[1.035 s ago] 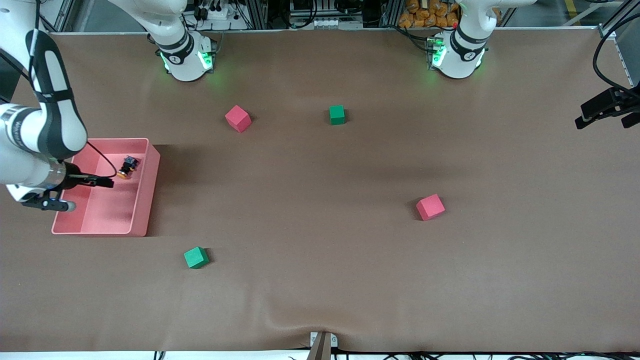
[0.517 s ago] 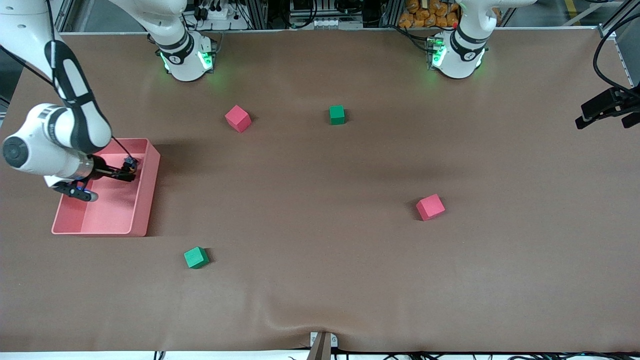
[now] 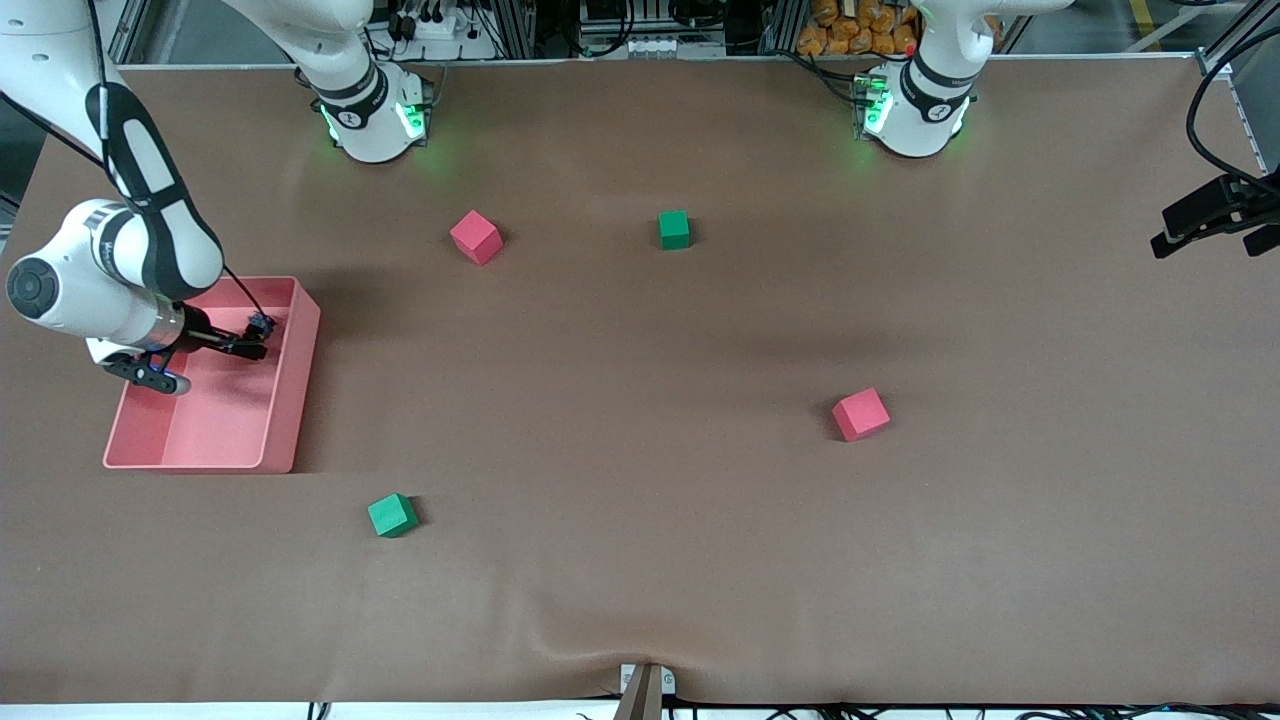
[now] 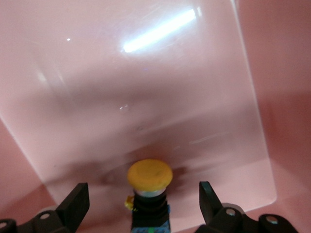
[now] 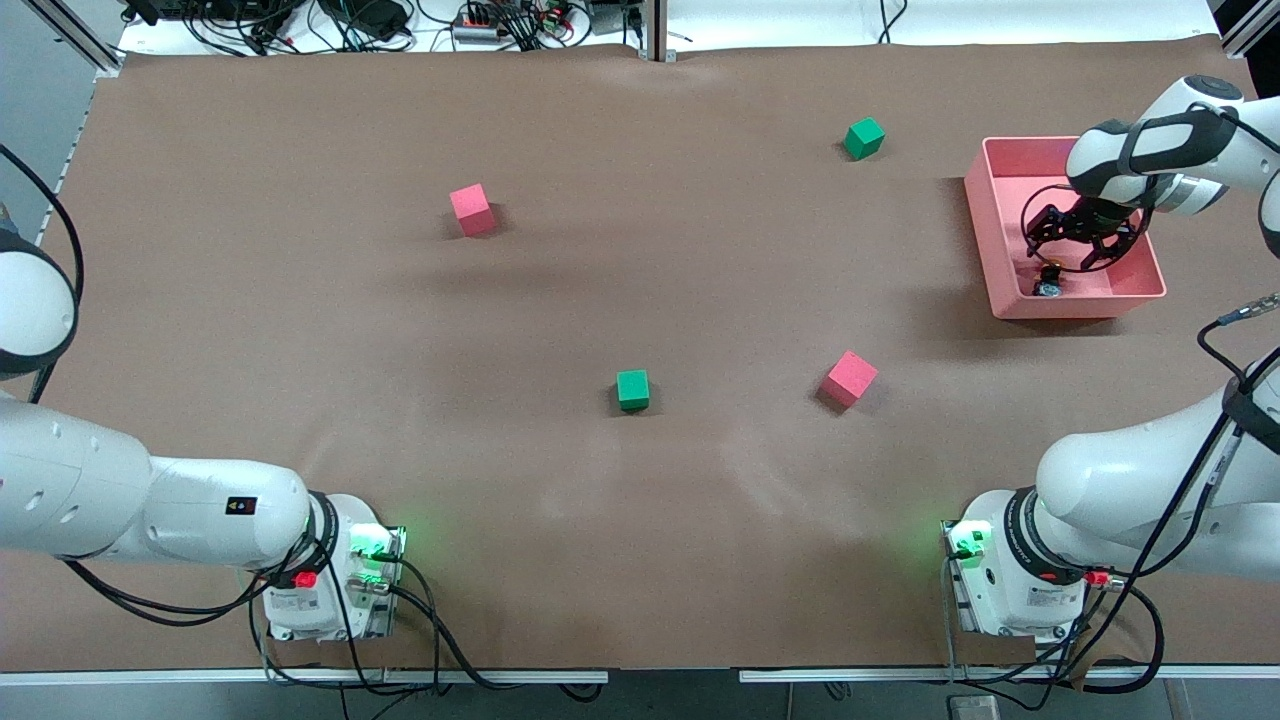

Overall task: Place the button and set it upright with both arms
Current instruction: 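Reach the right gripper down into the pink tray toward the button, then close the right gripper on the yellow button's base inside the tray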

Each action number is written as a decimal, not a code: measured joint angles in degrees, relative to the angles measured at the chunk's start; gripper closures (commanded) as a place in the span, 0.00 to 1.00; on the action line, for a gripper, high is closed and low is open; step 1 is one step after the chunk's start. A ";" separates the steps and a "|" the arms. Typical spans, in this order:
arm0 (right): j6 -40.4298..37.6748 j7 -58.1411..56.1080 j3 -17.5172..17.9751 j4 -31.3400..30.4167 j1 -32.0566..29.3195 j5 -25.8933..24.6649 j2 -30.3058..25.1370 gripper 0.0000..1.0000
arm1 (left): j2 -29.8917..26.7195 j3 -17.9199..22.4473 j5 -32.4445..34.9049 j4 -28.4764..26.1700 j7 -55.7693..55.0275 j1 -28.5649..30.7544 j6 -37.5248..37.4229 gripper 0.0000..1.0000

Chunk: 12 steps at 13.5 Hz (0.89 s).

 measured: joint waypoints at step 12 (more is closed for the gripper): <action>8.95 -0.68 0.22 -4.57 -0.12 0.01 2.06 0.00 | 0.00 0.00 0.00 0.00 0.00 0.01 0.00 0.00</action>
